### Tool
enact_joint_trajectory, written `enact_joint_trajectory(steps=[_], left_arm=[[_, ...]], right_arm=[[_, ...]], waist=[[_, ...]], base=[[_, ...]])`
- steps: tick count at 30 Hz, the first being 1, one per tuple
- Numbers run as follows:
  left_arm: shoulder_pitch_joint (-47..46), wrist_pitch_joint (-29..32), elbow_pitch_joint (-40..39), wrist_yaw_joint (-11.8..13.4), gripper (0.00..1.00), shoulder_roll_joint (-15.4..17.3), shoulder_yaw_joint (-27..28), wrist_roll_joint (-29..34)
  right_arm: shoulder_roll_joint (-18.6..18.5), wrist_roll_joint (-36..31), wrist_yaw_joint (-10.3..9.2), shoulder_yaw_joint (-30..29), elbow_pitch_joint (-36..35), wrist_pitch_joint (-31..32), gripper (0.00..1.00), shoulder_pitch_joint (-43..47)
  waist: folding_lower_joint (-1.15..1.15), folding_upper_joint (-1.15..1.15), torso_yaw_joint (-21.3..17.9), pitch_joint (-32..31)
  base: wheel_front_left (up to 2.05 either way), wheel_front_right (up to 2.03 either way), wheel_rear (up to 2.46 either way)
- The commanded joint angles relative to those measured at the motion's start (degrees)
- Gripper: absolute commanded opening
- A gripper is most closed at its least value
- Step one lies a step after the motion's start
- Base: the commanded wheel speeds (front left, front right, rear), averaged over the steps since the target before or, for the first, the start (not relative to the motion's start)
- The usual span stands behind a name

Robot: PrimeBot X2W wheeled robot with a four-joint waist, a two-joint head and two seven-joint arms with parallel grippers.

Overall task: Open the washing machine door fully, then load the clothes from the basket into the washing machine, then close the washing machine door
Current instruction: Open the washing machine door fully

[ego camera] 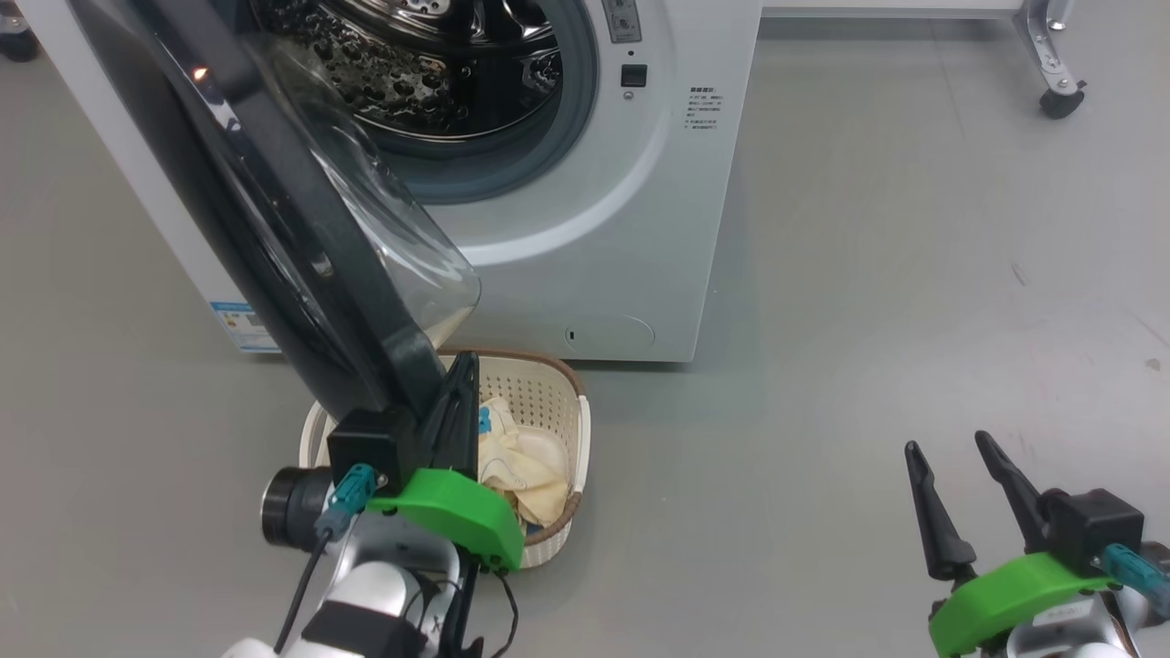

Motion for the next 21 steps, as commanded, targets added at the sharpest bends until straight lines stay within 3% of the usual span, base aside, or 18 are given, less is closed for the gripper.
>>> enact_joint_trajectory(steps=[1,21], left_arm=[[-2.85,-0.81,-0.74,0.38,0.0,0.25,2.48,-0.33],[-3.28,-2.96,-1.47,1.8,0.0,2.03,3.67,-0.27]], right_arm=[[-0.62,0.0,-0.13,1.21,-2.11,-0.73,1.0,-1.3],[-0.62,0.48,-0.13,0.61,-1.84,-1.02,1.0,-1.35]], waist=[[0.0,0.0,0.16,0.0],[0.0,0.0,3.96,0.6]], base=[[0.0,0.0,0.0],[0.0,0.0,0.0]])
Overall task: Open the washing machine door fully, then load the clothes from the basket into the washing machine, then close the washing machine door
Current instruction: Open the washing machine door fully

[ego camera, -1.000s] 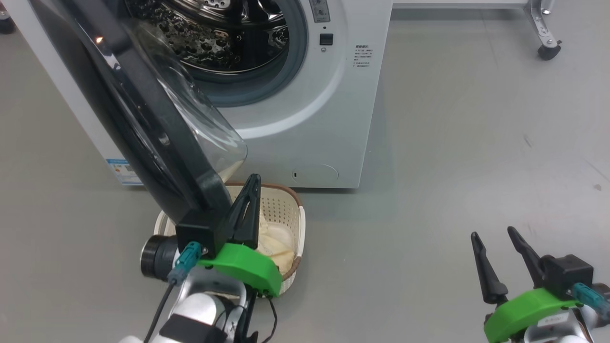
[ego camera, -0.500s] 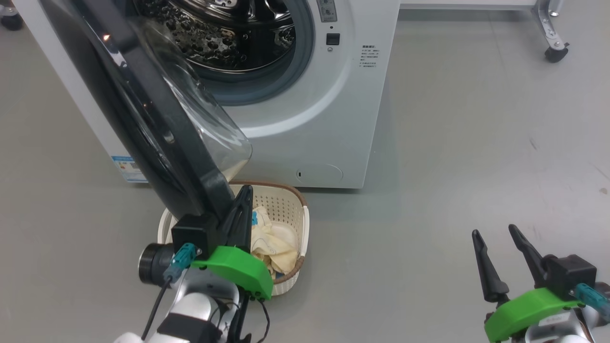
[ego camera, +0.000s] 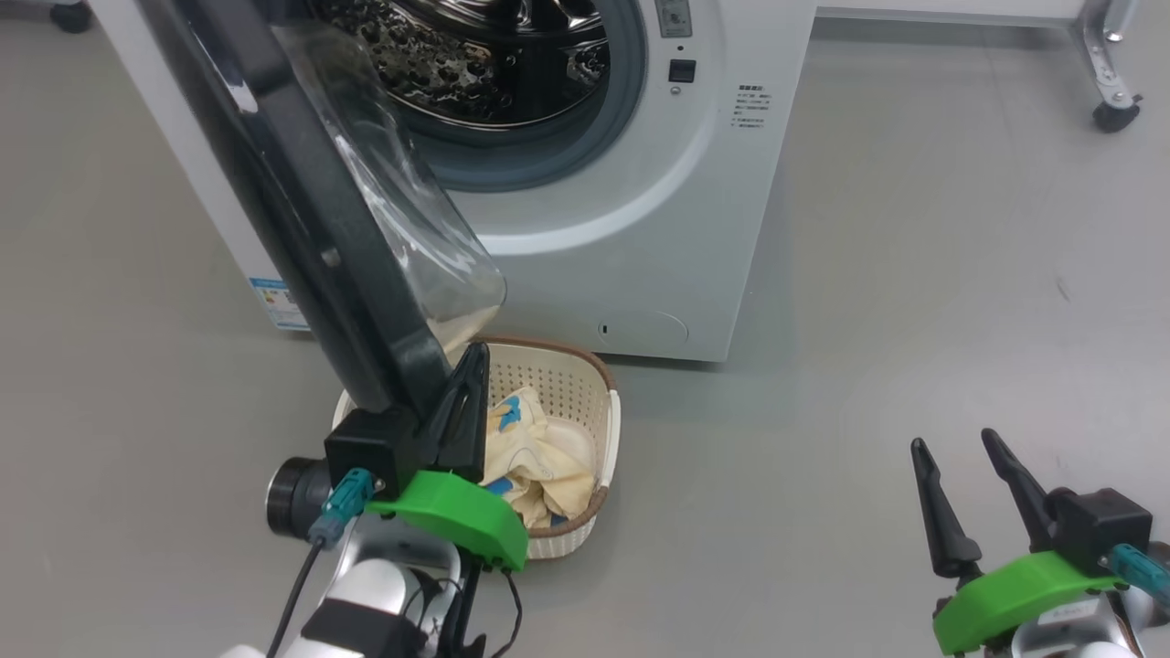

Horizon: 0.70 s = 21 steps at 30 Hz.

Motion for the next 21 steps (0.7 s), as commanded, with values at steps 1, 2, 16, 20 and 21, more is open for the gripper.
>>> enact_joint_trajectory(steps=[1,2,16,20,21], left_arm=[[-3.1,-0.27,-2.12,1.19,0.0,1.8,3.41,0.32],[-3.03,-0.21,-2.33,1.25,0.0,1.88,3.41,0.29],[-1.85,-0.12,-2.83,2.57,0.0,3.22,3.99,0.0],[-1.33,0.13,-3.23,2.9,0.0,3.72,3.91,0.12],[-1.15,0.17,-3.33,2.99,0.0,3.86,3.95,0.1]], right_arm=[[-0.62,-0.08,-0.13,0.92,-1.76,-0.51,1.0,-1.4],[-0.62,-0.12,-0.13,0.9,-1.73,-0.5,1.0,-1.46],[-0.62,-0.24,-0.13,0.5,-1.55,-0.17,1.0,-1.48],[-0.62,-0.29,-0.13,0.38,-1.62,0.05,1.0,-1.18],[-0.62,-0.22,-0.13,0.45,-1.68,0.07,1.0,-1.12]], waist=[[0.0,0.0,0.98,0.2],[0.0,0.0,1.43,0.28],[0.0,0.0,7.81,0.45],[0.0,0.0,9.81,0.23],[0.0,0.0,10.33,0.17]], base=[[0.0,0.0,0.0],[0.0,0.0,0.0],[0.0,0.0,0.0],[0.0,0.0,0.0],[0.0,0.0,0.0]])
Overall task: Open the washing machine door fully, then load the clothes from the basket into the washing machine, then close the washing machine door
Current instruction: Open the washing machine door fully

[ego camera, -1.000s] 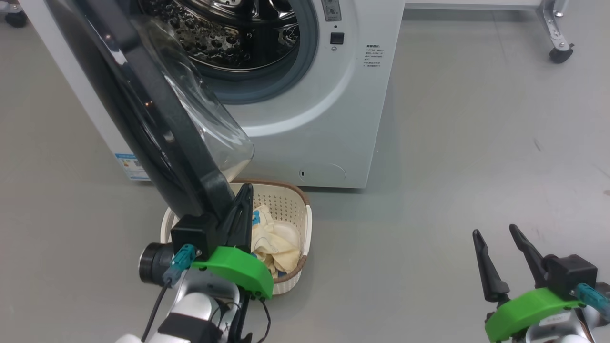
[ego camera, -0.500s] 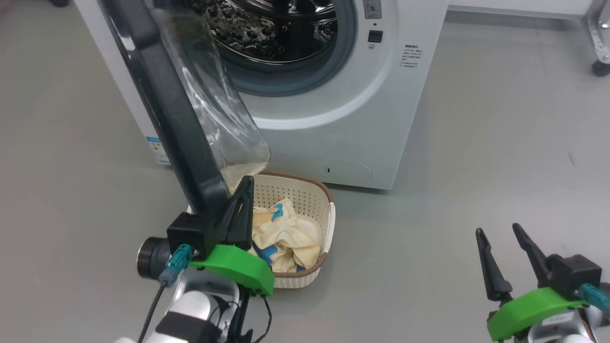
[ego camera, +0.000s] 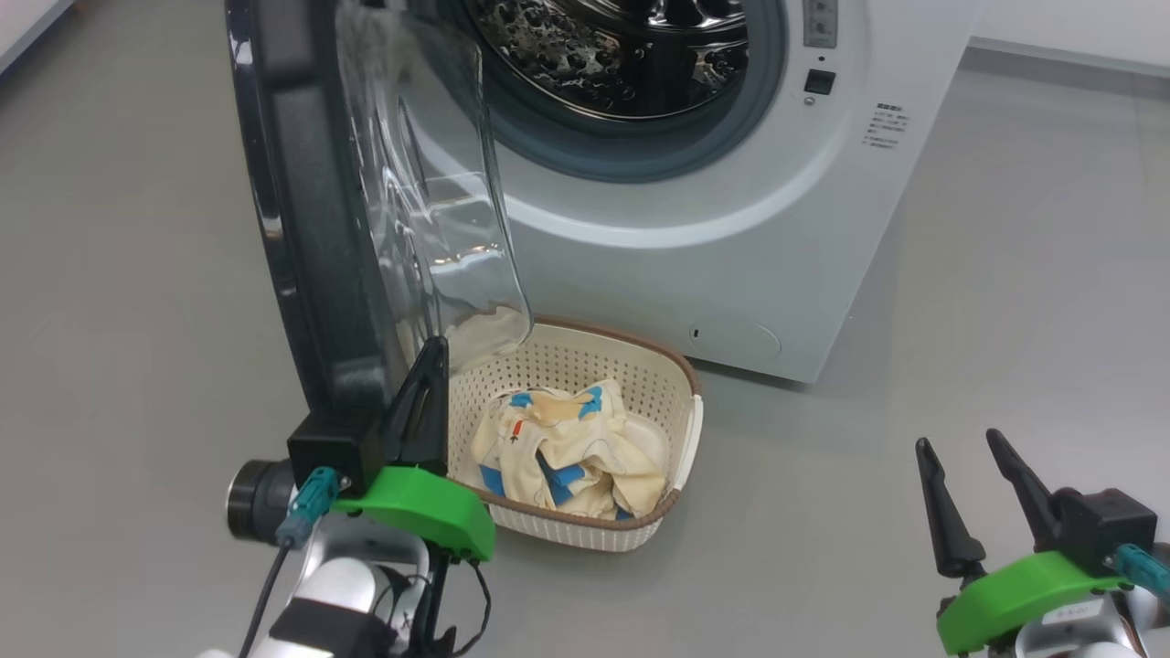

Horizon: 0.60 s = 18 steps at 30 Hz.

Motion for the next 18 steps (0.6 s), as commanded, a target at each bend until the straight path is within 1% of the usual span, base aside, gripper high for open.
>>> enact_joint_trajectory(steps=[1,7,10,18], left_arm=[[-1.18,0.13,-2.04,0.75,0.0,1.84,2.89,0.04],[0.41,0.44,-2.64,1.52,0.0,2.74,3.45,-0.31],[0.89,0.39,-2.97,1.82,0.0,3.1,3.87,-0.49],[2.97,0.39,-3.68,3.1,0.0,5.28,6.11,-1.2]], right_arm=[[-0.62,-0.2,-0.13,1.01,-1.81,0.02,1.0,-1.02],[-0.62,-0.06,-0.13,1.16,-1.85,0.17,1.0,-0.89],[-0.62,-0.16,-0.13,1.18,-1.92,0.24,1.0,-0.97],[-0.62,-0.37,-0.13,1.37,-2.13,0.43,1.0,-0.81]], waist=[[0.0,0.0,1.33,-0.2],[0.0,0.0,4.35,-0.44],[0.0,0.0,5.13,-0.48],[0.0,0.0,6.57,-0.84]], base=[[0.0,0.0,0.0],[0.0,0.0,0.0],[0.0,0.0,0.0],[0.0,0.0,0.0]])
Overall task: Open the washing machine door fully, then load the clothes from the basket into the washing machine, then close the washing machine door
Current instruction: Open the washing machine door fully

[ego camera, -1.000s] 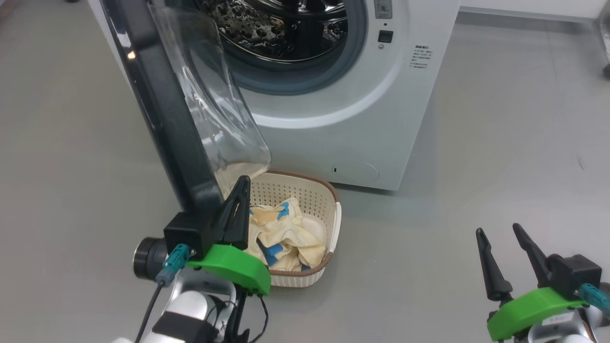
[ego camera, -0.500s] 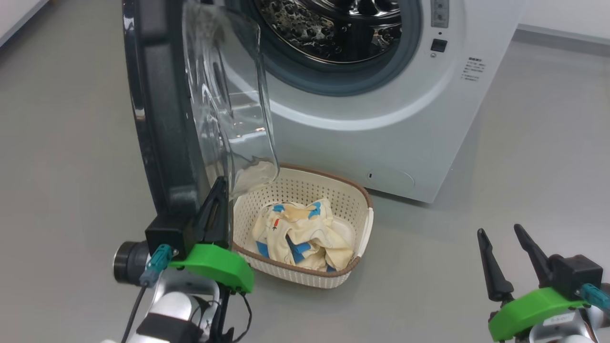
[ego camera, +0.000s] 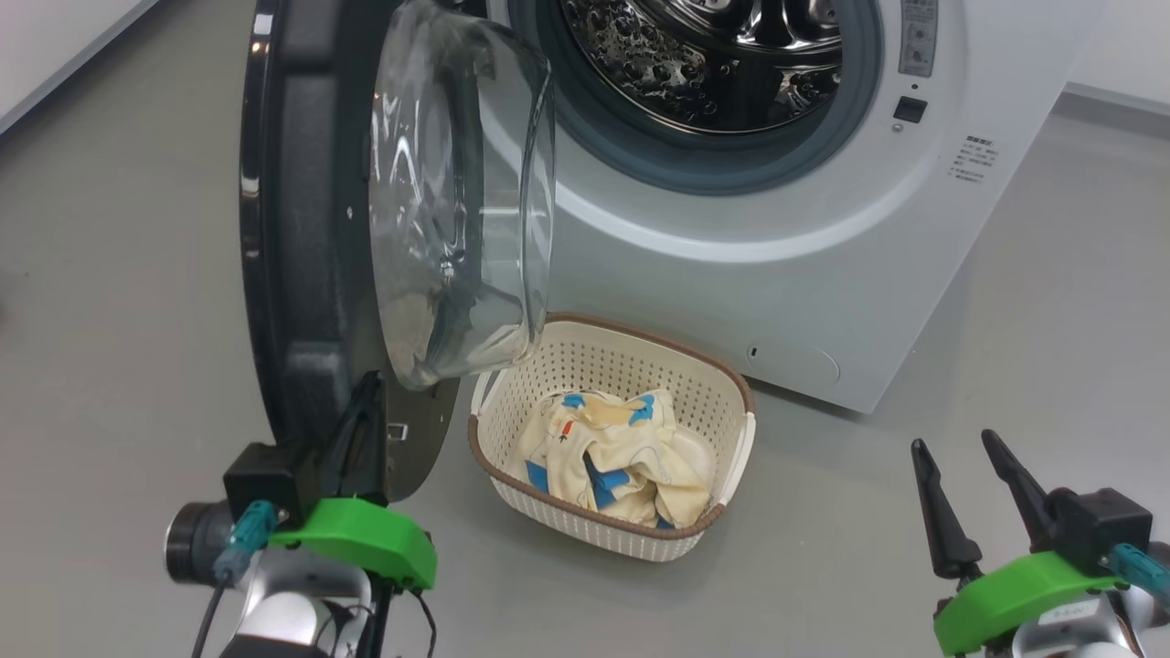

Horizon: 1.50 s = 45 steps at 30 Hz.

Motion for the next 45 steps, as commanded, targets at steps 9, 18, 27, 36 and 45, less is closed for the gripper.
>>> enact_joint_trajectory(steps=[9,18,27,36,45], left_arm=[[-1.45,-1.27,-1.79,4.25,0.0,3.17,6.39,-1.43],[-2.3,-3.2,-0.39,6.05,0.0,4.12,10.81,-3.45],[-5.2,-4.43,5.81,6.44,0.0,6.75,14.31,-4.45],[-8.26,-7.24,13.83,6.86,0.0,9.01,18.56,-6.21],[-12.12,-9.76,22.44,6.05,0.0,11.21,21.54,-7.59]], right_arm=[[-0.63,-0.28,-0.13,1.45,-2.11,0.4,1.0,-0.98],[-0.63,1.06,-0.13,1.51,-2.02,-0.24,1.0,-1.63],[-0.63,0.5,-0.13,2.18,-2.06,0.05,1.0,-2.82],[-0.63,0.22,-0.13,1.94,-2.35,0.54,1.0,-3.15],[-0.63,-0.01,-0.13,1.85,-2.82,1.1,1.0,-3.73]], waist=[[0.0,0.0,-0.39,0.41],[0.0,0.0,-0.71,1.39],[0.0,0.0,-1.96,2.92],[0.0,0.0,-3.32,3.91],[0.0,0.0,-4.17,5.0]], base=[[0.0,0.0,0.0],[0.0,0.0,0.0],[0.0,0.0,0.0],[0.0,0.0,0.0],[0.0,0.0,0.0]])
